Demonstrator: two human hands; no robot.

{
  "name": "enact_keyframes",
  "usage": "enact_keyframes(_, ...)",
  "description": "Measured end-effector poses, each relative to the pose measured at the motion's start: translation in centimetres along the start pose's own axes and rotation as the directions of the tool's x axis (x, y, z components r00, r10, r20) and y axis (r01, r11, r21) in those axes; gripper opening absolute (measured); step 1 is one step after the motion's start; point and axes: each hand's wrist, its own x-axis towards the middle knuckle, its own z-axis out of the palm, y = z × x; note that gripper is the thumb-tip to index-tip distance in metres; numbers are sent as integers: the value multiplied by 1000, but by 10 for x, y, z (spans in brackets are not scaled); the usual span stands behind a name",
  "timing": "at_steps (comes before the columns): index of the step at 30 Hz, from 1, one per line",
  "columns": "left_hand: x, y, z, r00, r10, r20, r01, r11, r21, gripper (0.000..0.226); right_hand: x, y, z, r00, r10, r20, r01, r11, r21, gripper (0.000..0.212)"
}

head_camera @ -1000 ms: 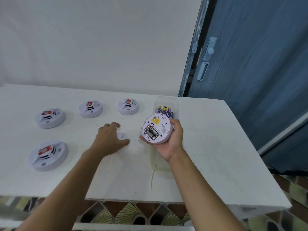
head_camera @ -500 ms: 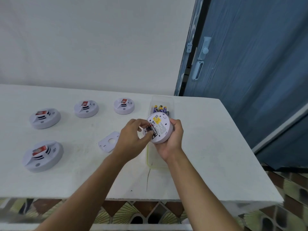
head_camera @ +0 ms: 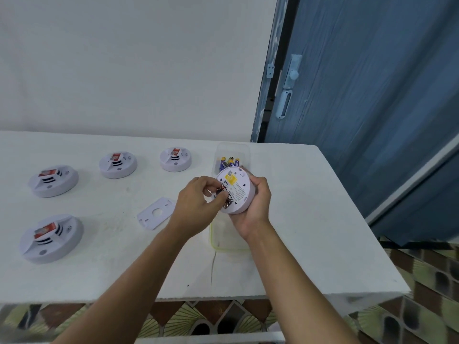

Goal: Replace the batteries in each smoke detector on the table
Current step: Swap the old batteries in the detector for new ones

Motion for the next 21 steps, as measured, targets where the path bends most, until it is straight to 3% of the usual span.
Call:
enact_keyframes(4,3,3,3,994,-97,44,101,988,-115,19,-1,-3,3,1000,-25,-9,24,999,-43,46)
enact_keyframes(9,2,7,4,993,-87,81,95,990,-100,30,2,-3,6,997,-74,-35,72,996,-56,29)
enact_keyframes(21,-2,17,15,994,-108,35,113,963,-243,33,3,-7,-2,995,-88,-50,86,995,-44,29)
